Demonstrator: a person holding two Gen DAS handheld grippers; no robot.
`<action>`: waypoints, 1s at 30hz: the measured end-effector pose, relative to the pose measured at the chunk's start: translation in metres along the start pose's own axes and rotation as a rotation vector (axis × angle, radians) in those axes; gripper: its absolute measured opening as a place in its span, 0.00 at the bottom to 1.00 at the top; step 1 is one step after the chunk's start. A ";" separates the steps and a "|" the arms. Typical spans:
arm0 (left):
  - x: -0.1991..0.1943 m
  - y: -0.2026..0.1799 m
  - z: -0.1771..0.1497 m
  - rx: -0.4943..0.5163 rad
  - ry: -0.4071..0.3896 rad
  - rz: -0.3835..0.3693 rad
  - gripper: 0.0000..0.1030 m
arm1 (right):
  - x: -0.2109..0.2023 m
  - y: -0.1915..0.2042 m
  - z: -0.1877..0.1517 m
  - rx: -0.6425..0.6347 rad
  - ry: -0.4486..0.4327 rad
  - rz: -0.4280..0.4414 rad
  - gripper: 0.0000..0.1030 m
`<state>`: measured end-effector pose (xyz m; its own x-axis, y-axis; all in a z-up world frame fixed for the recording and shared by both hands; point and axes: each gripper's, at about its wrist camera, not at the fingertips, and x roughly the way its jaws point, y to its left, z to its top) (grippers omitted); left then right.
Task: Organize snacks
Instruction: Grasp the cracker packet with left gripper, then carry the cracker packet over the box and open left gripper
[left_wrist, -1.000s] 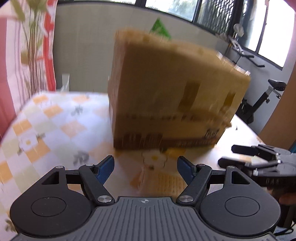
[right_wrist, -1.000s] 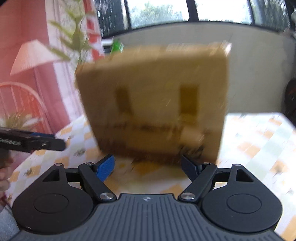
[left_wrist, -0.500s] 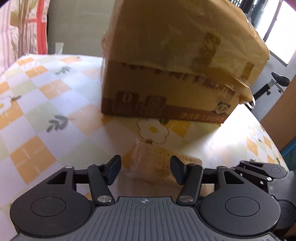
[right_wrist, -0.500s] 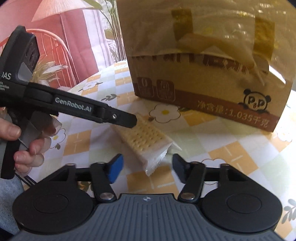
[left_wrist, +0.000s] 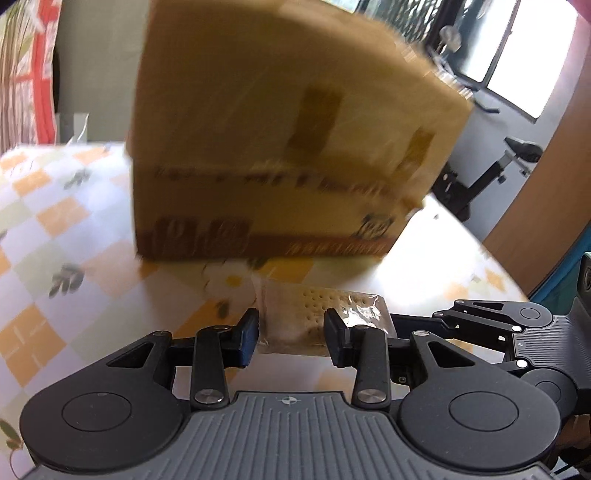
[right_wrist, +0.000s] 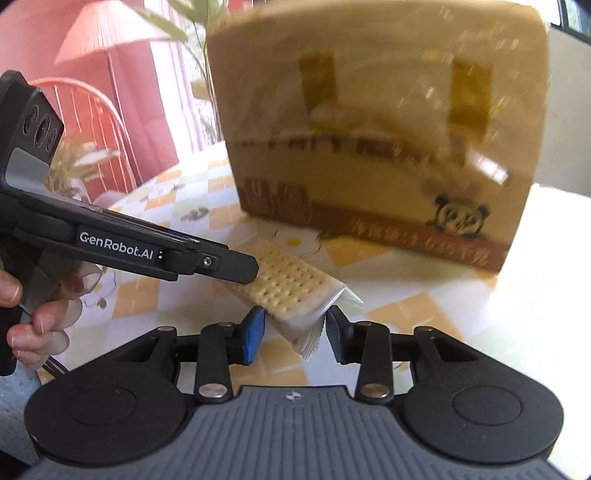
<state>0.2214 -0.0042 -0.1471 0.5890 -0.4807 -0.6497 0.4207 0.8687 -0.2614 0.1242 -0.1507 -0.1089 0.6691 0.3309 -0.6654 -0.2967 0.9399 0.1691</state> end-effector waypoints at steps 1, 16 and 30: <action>-0.005 -0.007 0.006 0.013 -0.020 -0.003 0.39 | -0.008 -0.002 0.005 -0.006 -0.019 -0.005 0.38; -0.058 -0.087 0.123 0.125 -0.287 -0.033 0.39 | -0.100 -0.040 0.113 -0.163 -0.284 -0.072 0.38; -0.002 -0.073 0.190 0.080 -0.258 0.062 0.39 | -0.025 -0.088 0.188 -0.219 -0.251 -0.094 0.38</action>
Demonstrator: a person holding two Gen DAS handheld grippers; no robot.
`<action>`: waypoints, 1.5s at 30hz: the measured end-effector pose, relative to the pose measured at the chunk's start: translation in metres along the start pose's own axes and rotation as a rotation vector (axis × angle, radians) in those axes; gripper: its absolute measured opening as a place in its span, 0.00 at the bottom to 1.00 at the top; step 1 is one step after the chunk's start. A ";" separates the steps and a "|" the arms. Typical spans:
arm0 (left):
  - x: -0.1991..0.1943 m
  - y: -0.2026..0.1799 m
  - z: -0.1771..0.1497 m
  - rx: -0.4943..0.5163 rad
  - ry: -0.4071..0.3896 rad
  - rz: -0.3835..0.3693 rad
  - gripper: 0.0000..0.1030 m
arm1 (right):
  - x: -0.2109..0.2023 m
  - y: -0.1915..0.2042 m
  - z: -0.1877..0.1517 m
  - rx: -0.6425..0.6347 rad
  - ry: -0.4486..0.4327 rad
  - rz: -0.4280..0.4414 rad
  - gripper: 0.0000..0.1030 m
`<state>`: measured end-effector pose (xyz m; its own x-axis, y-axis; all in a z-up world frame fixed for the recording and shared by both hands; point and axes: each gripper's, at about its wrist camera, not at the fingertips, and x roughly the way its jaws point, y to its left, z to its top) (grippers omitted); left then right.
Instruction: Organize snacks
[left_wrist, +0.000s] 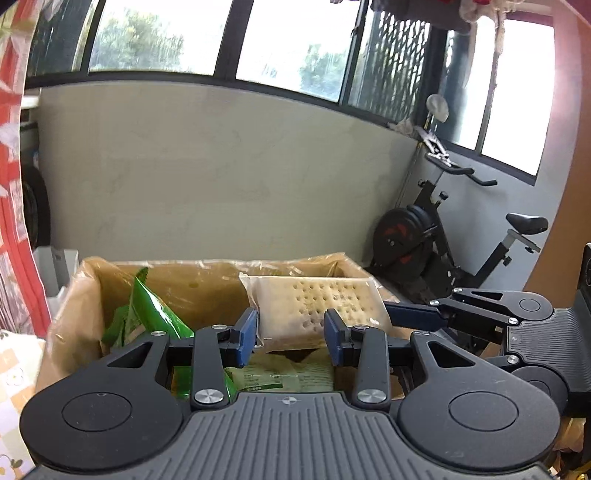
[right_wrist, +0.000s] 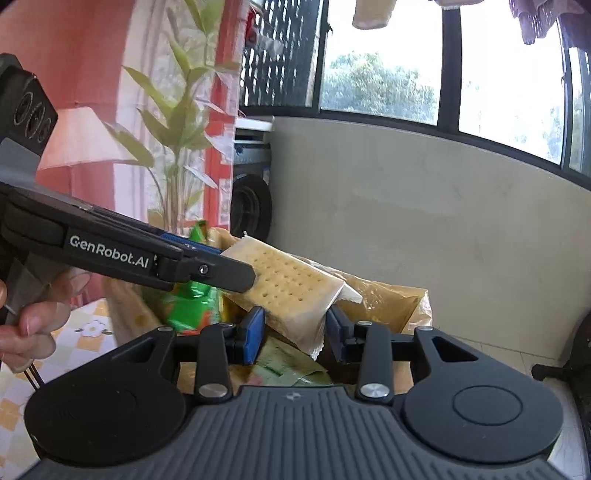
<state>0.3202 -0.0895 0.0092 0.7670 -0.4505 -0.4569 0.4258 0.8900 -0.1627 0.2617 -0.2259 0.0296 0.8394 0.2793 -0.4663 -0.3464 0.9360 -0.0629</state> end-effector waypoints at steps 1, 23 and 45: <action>0.004 0.002 -0.003 -0.013 0.012 -0.002 0.39 | 0.006 -0.001 0.000 -0.004 0.009 -0.008 0.38; -0.079 -0.035 0.008 0.076 -0.072 0.224 0.86 | -0.046 -0.010 -0.003 0.170 -0.041 -0.147 1.00; -0.240 -0.053 -0.022 0.114 -0.206 0.391 0.90 | -0.167 0.070 0.006 0.210 -0.099 -0.187 1.00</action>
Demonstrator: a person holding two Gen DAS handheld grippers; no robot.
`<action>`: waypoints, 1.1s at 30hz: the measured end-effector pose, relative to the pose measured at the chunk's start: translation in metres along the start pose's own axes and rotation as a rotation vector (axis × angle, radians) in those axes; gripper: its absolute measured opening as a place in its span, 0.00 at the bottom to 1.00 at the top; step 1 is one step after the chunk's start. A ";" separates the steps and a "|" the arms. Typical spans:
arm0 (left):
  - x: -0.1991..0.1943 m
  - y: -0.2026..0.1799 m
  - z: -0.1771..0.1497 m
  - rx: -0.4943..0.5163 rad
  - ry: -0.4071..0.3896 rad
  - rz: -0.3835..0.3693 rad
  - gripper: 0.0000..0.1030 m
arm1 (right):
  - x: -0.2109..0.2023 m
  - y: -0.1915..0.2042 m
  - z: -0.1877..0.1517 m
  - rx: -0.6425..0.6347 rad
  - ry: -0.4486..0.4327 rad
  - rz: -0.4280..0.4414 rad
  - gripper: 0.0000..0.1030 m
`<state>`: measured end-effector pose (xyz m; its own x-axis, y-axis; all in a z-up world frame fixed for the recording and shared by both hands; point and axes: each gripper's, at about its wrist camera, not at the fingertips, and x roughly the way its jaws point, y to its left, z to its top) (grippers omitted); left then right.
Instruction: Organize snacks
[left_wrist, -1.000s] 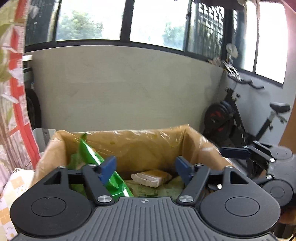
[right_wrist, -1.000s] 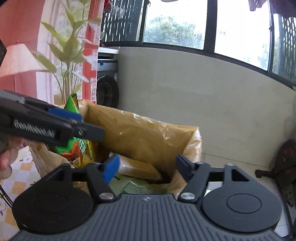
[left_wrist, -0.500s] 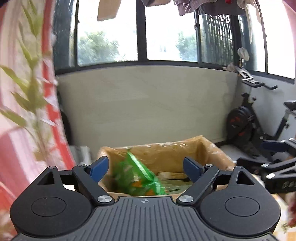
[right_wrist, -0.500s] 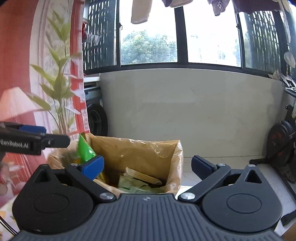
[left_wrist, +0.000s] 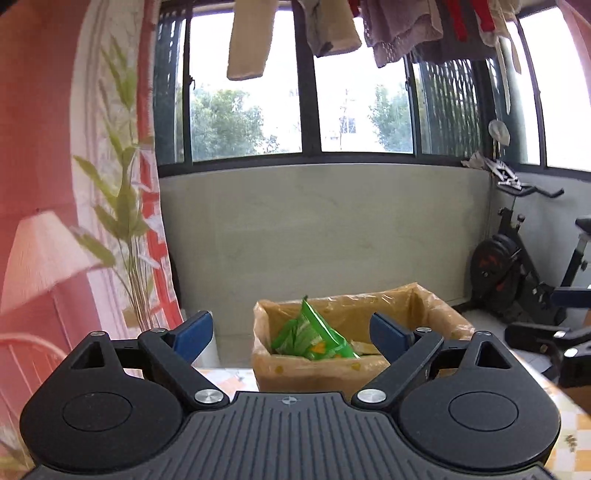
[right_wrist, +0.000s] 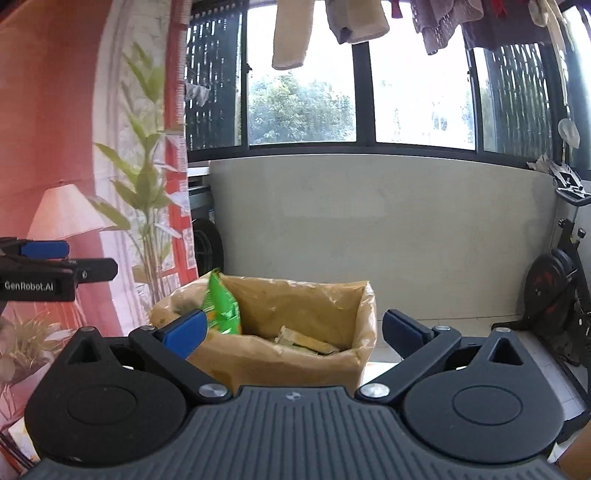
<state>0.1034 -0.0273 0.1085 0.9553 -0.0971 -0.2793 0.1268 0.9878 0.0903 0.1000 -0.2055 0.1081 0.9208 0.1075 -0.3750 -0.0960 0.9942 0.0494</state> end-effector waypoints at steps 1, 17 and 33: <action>-0.004 0.002 -0.002 -0.013 0.008 -0.002 0.90 | -0.004 0.004 -0.002 0.000 0.001 0.000 1.00; -0.059 -0.006 -0.014 0.006 -0.018 0.040 0.90 | -0.041 0.019 -0.014 0.089 -0.003 -0.025 1.00; -0.063 -0.003 -0.015 -0.020 -0.019 0.029 0.90 | -0.051 0.017 -0.013 0.113 -0.014 -0.038 1.00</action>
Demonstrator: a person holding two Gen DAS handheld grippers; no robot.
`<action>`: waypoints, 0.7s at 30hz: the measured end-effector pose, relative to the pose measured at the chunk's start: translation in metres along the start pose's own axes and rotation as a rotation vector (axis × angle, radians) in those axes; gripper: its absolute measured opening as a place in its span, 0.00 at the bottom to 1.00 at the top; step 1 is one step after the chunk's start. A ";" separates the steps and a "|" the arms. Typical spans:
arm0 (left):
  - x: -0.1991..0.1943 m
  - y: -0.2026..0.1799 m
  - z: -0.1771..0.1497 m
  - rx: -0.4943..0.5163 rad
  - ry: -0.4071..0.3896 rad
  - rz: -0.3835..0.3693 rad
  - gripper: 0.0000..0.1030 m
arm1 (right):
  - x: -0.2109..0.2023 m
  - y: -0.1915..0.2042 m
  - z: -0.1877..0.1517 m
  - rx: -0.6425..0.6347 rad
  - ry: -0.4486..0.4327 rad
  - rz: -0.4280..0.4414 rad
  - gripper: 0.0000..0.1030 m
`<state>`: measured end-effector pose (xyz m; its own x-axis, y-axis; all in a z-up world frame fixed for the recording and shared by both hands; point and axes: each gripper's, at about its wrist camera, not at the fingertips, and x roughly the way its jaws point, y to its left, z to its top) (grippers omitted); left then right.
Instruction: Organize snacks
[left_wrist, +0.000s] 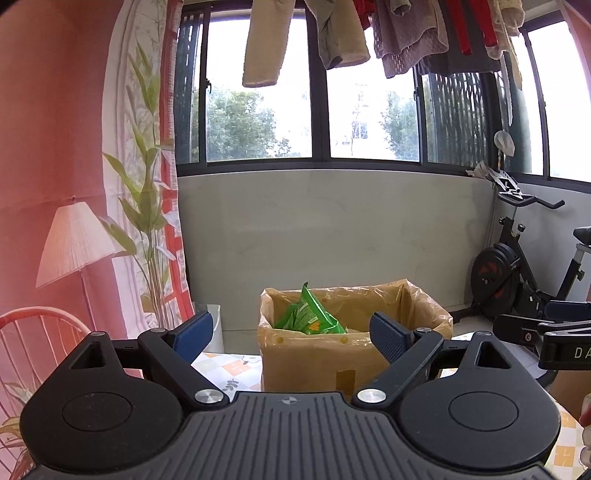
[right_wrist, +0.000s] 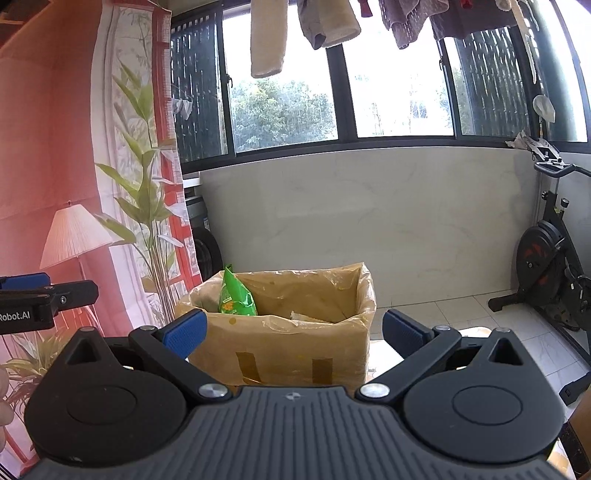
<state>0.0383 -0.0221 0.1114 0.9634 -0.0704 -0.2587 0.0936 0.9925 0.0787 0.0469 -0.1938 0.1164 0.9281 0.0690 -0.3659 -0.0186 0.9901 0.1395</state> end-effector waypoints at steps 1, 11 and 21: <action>0.000 0.000 0.000 -0.001 -0.001 0.000 0.90 | 0.000 0.000 0.000 0.000 0.000 0.000 1.00; 0.000 0.002 -0.001 -0.010 0.003 0.004 0.90 | -0.001 0.001 -0.001 0.003 0.009 0.000 1.00; 0.000 0.003 -0.002 -0.015 0.004 0.005 0.90 | 0.000 0.001 0.000 0.004 0.010 -0.003 1.00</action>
<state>0.0380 -0.0193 0.1100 0.9628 -0.0652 -0.2622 0.0851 0.9942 0.0654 0.0465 -0.1928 0.1164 0.9242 0.0675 -0.3759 -0.0146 0.9898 0.1419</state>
